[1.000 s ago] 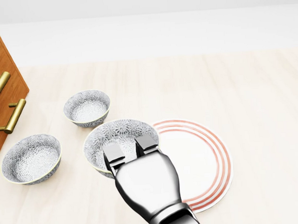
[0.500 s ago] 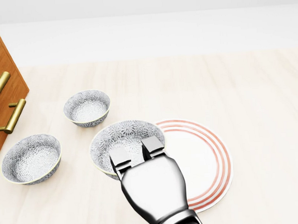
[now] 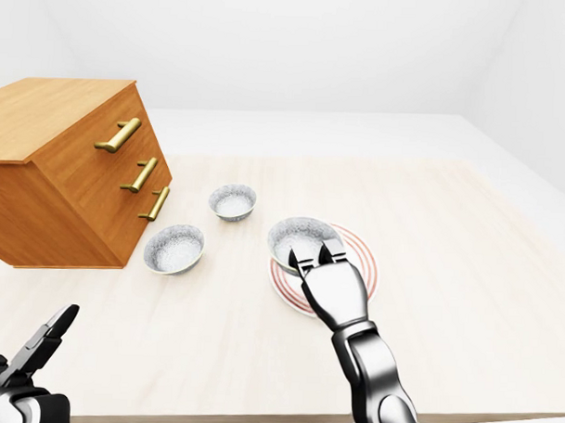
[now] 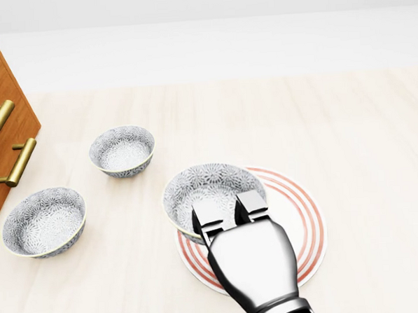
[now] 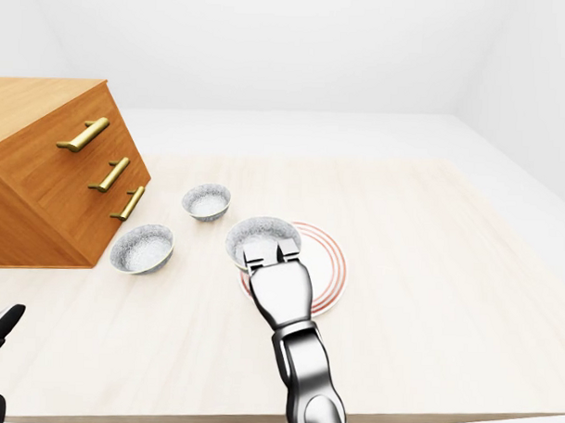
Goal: Put the bowl at the front on the plate.
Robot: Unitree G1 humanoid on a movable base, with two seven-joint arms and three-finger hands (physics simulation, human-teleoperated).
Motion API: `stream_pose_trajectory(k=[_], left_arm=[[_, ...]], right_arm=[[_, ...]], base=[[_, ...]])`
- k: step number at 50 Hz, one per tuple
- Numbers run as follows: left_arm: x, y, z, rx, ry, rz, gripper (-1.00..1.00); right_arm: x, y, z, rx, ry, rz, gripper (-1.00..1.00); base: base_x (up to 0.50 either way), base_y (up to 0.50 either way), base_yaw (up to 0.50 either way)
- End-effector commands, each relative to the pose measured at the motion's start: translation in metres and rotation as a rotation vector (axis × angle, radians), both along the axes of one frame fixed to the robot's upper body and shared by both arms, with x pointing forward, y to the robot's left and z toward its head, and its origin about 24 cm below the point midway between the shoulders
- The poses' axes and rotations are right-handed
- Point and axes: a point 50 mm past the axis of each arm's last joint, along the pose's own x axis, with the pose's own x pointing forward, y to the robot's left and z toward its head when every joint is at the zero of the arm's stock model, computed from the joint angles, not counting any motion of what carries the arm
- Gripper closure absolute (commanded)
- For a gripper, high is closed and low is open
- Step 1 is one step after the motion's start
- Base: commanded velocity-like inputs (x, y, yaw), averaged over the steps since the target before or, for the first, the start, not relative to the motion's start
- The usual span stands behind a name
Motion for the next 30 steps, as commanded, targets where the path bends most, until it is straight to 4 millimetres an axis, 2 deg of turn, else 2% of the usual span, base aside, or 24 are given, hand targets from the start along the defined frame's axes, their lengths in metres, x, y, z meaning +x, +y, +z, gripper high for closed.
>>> stream_pose_trajectory(k=[1, 8, 16, 28, 30], left_arm=[[0.001, 0.0, -0.002, -0.004, 0.005, -0.002, -1.0], [0.0, 0.0, -0.001, -0.002, 0.003, -0.003, -1.0], [0.002, 0.0, -0.003, -0.007, 0.013, -0.004, -1.0], [-0.001, 0.0, 0.0, 0.002, 0.0, -0.002, -1.0], [0.0, 0.0, 0.0, 0.001, 0.001, -0.003, -1.0]], right_arm=[[0.013, -0.01, -0.004, 0.095, -0.02, -0.03, 1.0], [0.022, -0.018, -0.008, 0.08, 0.001, -0.066, 1.0], [0.017, -0.031, -0.014, 0.143, -0.004, -0.107, 1.0], [0.015, -0.033, -0.016, 0.103, -0.015, -0.12, 1.0], [0.015, -0.033, -0.015, 0.151, -0.021, -0.113, 1.0]], base=[[0.0, 0.0, 0.0], [0.0, 0.0, 0.0], [0.0, 0.0, 0.0], [0.0, 0.0, 0.0], [0.0, 0.0, 0.0]])
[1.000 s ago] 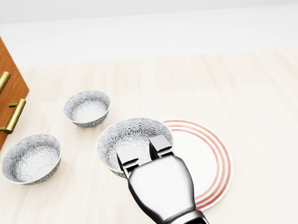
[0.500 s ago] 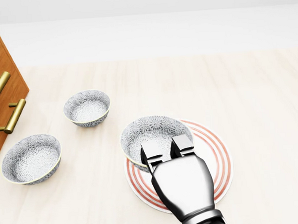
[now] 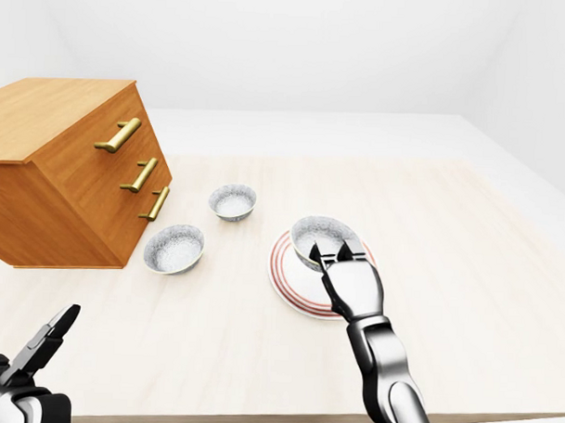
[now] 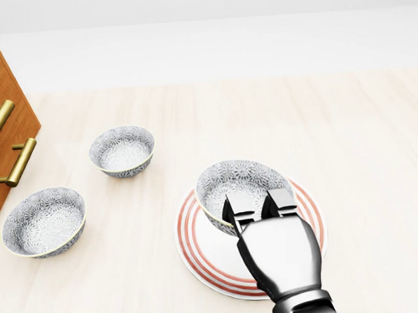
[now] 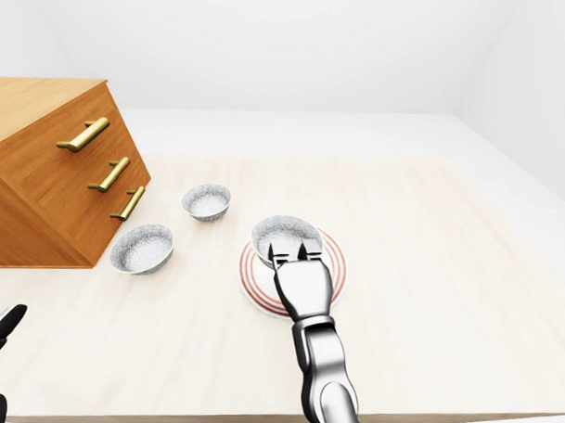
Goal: Put the bowl at the front on the plate.
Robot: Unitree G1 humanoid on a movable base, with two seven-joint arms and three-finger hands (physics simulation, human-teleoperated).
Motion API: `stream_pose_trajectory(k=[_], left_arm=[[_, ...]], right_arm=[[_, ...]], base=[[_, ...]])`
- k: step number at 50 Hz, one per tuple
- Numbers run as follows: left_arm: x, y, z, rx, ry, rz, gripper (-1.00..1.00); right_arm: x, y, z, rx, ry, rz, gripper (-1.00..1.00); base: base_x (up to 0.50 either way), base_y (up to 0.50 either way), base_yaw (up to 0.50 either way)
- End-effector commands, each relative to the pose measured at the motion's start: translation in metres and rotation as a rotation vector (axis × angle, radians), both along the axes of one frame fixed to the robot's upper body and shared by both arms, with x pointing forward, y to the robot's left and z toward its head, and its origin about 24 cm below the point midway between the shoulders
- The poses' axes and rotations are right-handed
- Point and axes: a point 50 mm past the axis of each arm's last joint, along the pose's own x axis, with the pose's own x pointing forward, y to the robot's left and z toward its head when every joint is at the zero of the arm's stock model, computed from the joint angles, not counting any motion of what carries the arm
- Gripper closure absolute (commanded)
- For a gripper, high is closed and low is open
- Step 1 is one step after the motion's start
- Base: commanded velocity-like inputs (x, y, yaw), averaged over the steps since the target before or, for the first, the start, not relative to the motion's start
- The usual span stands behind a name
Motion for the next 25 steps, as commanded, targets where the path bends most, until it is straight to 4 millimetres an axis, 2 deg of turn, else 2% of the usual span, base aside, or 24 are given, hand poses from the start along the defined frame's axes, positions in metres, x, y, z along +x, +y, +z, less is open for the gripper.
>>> stream_pose_trajectory(k=[1, 3, 19, 25], left_arm=[[-0.0001, -0.0002, 0.0007, 0.002, -0.004, -0.001, -1.0], [-0.0002, -0.0001, -0.0004, -0.001, -0.001, -0.003, -1.0], [-0.0002, -0.0001, -0.0005, -0.002, 0.0, -0.003, -1.0], [-0.0006, -0.0002, 0.0009, 0.003, -0.003, -0.001, -1.0]], right_arm=[[-0.0005, -0.0017, 0.0023, 0.071, -0.029, 0.0, 1.0], [-0.0003, 0.0035, 0.003, 0.083, -0.031, 0.024, 1.0], [-0.0003, 0.0037, 0.0031, 0.083, -0.031, 0.024, 1.0], [0.0038, -0.0056, -0.0015, 0.046, -0.018, -0.012, 1.0]], base=[[0.0, 0.0, 0.0], [0.0, 0.0, 0.0], [0.0, 0.0, 0.0], [0.0, 0.0, 0.0]])
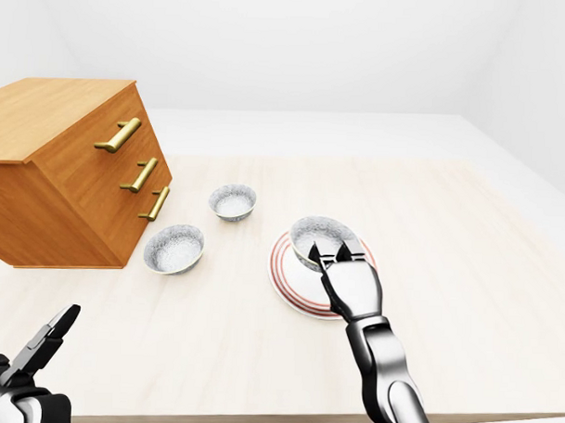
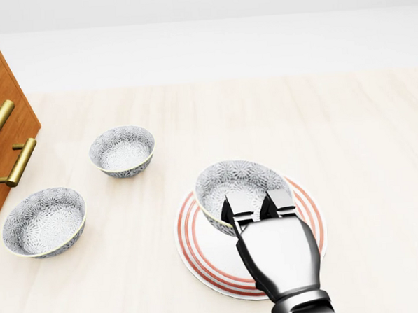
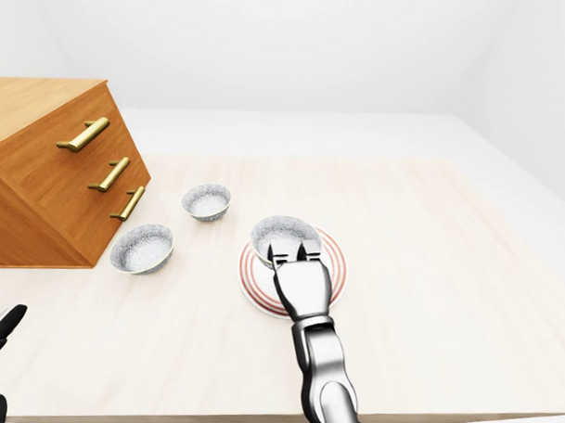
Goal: Put the bowl at the front on the plate.
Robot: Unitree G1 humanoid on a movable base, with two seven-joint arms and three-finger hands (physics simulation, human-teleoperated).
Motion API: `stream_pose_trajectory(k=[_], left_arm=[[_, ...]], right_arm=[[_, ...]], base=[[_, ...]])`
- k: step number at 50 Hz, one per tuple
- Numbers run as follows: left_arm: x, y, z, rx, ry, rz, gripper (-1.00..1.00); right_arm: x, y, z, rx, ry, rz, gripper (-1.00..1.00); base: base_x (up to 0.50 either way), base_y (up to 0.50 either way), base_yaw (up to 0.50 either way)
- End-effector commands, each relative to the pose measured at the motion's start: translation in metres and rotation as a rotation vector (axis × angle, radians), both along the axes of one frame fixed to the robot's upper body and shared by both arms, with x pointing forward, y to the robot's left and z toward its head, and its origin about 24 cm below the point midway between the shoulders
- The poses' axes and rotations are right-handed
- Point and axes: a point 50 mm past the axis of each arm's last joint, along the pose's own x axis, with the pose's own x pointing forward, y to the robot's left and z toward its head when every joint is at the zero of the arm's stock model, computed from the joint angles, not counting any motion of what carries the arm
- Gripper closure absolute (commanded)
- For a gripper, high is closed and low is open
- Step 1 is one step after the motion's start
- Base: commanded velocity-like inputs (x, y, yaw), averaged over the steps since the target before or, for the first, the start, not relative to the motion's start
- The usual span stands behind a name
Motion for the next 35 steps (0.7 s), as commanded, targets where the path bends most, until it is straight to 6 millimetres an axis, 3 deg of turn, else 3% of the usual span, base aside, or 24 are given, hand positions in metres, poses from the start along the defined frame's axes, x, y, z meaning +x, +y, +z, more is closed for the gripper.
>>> stream_pose_trajectory(k=[1, 10, 35], left_arm=[[-0.001, 0.0, 0.001, 0.003, -0.001, 0.001, -1.0], [-0.001, 0.0, 0.001, 0.001, -0.004, -0.001, -1.0], [0.001, -0.001, -0.002, -0.008, 0.005, -0.006, -1.0]], right_arm=[[0.005, -0.007, 0.001, 0.029, -0.01, -0.021, 1.0], [0.015, -0.01, -0.004, -0.055, 0.002, -0.04, 1.0], [0.032, -0.01, -0.016, -0.02, 0.031, -0.047, 1.0]], base=[[0.0, 0.0, 0.0], [0.0, 0.0, 0.0], [0.0, 0.0, 0.0]])
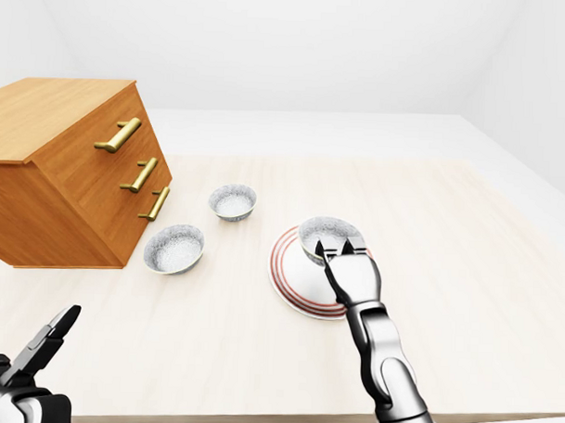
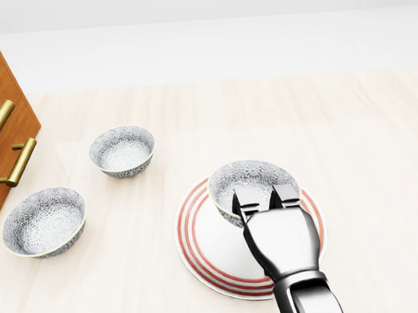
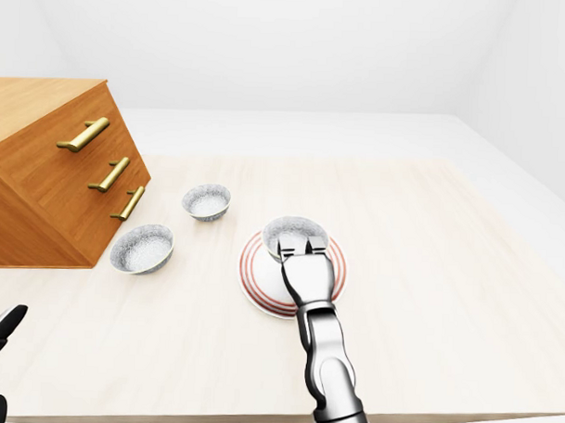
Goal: Put the bowl at the front on the plate.
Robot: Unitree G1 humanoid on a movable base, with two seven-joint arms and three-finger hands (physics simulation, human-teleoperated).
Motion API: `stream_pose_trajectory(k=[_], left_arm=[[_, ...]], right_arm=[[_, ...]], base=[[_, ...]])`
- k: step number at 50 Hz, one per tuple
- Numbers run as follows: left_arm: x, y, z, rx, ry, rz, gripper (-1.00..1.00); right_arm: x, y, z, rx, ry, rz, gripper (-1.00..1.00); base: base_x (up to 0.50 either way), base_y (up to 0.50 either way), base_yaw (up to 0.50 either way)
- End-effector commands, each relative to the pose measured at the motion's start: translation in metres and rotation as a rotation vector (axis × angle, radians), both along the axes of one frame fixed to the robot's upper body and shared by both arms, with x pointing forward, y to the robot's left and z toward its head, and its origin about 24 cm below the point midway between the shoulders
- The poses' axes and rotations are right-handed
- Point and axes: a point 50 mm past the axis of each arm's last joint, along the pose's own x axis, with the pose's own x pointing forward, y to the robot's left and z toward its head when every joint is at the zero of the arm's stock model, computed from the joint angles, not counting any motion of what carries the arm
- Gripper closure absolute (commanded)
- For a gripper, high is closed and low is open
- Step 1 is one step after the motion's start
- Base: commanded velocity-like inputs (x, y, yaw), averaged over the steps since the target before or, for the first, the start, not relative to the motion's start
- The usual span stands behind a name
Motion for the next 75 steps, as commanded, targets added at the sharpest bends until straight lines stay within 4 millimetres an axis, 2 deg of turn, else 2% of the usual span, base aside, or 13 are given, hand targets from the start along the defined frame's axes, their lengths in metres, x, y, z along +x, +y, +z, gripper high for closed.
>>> stream_pose_trajectory(k=[1, 18, 32, 42, 43, 44, 49, 55, 60, 65, 75], left_arm=[[0.0, 0.0, -0.001, -0.002, 0.003, -0.001, -1.0], [0.0, 0.0, 0.001, -0.001, -0.002, 0.0, -1.0], [0.002, 0.0, -0.004, -0.008, 0.008, -0.004, -1.0], [-0.001, 0.0, 0.001, 0.003, -0.004, 0.001, -1.0], [0.0, 0.0, -0.001, -0.003, 0.002, -0.002, -1.0], [0.0, 0.0, 0.0, 0.0, -0.001, 0.0, -1.0], [-0.003, 0.0, 0.006, 0.015, -0.018, 0.005, -1.0], [-0.001, 0.0, 0.001, 0.004, -0.005, -0.002, -1.0], [-0.003, 0.0, 0.007, 0.019, -0.023, 0.004, -1.0], [-0.004, 0.0, 0.008, 0.023, -0.028, 0.005, -1.0], [-0.001, 0.0, 0.001, 0.003, -0.007, -0.003, -1.0]], right_arm=[[0.008, 0.001, -0.001, 0.078, -0.013, 0.004, 1.0], [0.012, 0.003, -0.014, 0.108, 0.012, 0.007, 1.0], [0.011, 0.001, -0.013, 0.105, 0.01, 0.002, 1.0], [0.011, 0.001, -0.013, 0.108, 0.01, 0.004, 1.0], [0.011, 0.001, -0.012, 0.106, 0.009, 0.005, -0.2], [0.011, 0.002, -0.011, 0.107, 0.004, 0.006, -1.0], [0.011, 0.003, -0.007, 0.099, -0.001, 0.011, -1.0], [0.012, 0.003, 0.008, 0.077, -0.025, 0.02, -1.0], [0.012, 0.007, 0.033, 0.024, -0.061, 0.031, -1.0], [0.013, 0.006, 0.046, -0.001, -0.086, 0.017, -1.0], [0.012, 0.005, 0.087, -0.07, -0.144, -0.023, -1.0]], base=[[0.0, 0.0, 0.0], [0.0, 0.0, 0.0], [0.0, 0.0, 0.0], [0.0, 0.0, 0.0], [0.0, 0.0, 0.0], [0.0, 0.0, 0.0], [0.0, 0.0, 0.0], [0.0, 0.0, 0.0], [0.0, 0.0, 0.0], [0.0, 0.0, 0.0], [0.0, 0.0, 0.0]])
